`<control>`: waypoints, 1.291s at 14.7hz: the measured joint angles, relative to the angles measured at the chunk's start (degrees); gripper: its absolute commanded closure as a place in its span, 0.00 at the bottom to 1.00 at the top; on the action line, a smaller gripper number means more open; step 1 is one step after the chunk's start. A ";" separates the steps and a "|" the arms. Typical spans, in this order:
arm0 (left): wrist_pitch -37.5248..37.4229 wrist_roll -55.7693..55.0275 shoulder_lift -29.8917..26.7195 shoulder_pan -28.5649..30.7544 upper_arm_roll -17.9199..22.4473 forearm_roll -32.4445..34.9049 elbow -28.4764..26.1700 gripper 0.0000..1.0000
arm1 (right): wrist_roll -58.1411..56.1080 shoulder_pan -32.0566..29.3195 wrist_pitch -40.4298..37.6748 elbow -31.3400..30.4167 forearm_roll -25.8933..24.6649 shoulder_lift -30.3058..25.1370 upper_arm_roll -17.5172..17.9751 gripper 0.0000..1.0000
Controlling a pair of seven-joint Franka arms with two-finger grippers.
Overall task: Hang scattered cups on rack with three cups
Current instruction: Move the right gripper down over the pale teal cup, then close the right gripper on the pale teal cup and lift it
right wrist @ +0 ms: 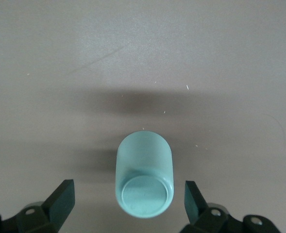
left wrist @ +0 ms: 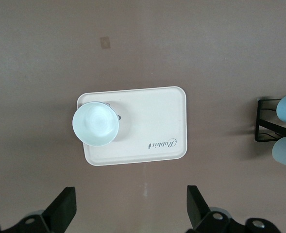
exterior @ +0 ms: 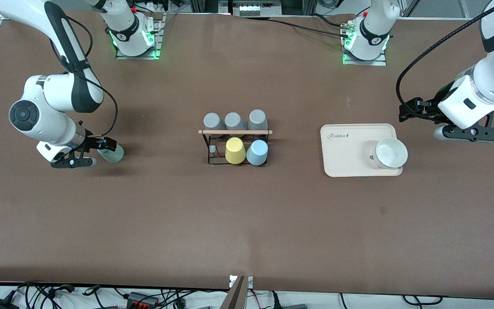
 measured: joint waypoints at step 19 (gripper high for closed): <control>-0.03 0.00 -0.01 0.25 0.02 0.00 0.00 0.00 | 2.20 -1.49 4.03 -2.88 0.01 3.29 -0.40 0.68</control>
